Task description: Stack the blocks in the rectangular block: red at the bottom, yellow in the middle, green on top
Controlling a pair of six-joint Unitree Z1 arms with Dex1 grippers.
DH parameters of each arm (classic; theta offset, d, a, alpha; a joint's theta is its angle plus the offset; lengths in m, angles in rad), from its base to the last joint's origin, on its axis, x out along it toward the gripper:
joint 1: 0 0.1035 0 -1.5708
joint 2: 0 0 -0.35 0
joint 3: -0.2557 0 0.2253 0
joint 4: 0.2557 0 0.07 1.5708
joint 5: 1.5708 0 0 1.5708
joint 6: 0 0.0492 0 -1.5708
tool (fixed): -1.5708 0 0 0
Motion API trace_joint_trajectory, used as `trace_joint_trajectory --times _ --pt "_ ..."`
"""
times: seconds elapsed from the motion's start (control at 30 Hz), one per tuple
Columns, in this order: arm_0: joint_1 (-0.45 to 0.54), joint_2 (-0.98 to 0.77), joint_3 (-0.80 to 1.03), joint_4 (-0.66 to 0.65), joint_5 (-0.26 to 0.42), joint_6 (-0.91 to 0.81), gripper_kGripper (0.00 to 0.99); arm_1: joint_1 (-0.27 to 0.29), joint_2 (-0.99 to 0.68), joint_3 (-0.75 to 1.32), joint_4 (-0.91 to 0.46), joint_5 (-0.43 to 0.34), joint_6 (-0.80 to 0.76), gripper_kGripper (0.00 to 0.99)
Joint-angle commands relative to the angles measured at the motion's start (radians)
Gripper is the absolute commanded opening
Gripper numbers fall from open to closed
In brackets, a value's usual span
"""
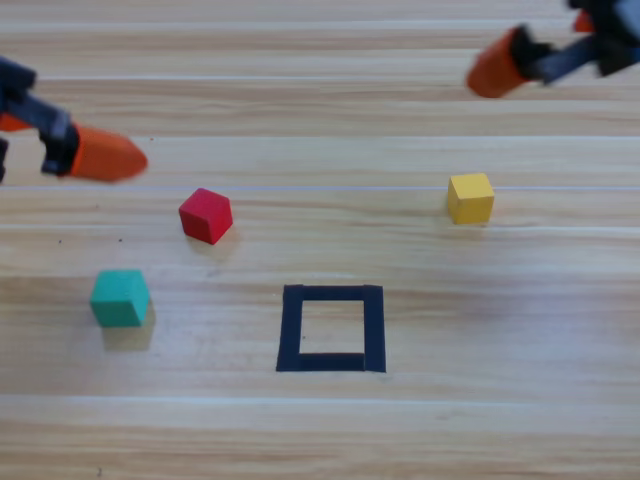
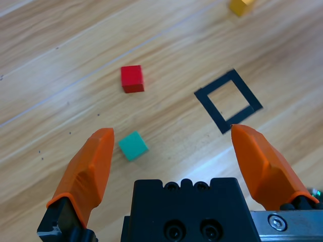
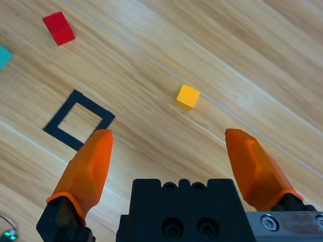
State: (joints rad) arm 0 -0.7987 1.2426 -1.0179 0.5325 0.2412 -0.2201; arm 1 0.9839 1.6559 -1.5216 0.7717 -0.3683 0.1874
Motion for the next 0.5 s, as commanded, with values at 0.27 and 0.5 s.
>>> trace_joint_trajectory --times 0.27,0.5 --pt "0.133 0.241 -0.191 0.198 0.073 -0.262 0.990 -0.139 0.289 -0.103 -0.015 -0.098 0.241 0.979" --pt "0.168 0.526 -0.375 0.299 -0.019 -0.122 0.990 -0.264 0.433 -0.224 0.049 0.144 0.316 0.982"
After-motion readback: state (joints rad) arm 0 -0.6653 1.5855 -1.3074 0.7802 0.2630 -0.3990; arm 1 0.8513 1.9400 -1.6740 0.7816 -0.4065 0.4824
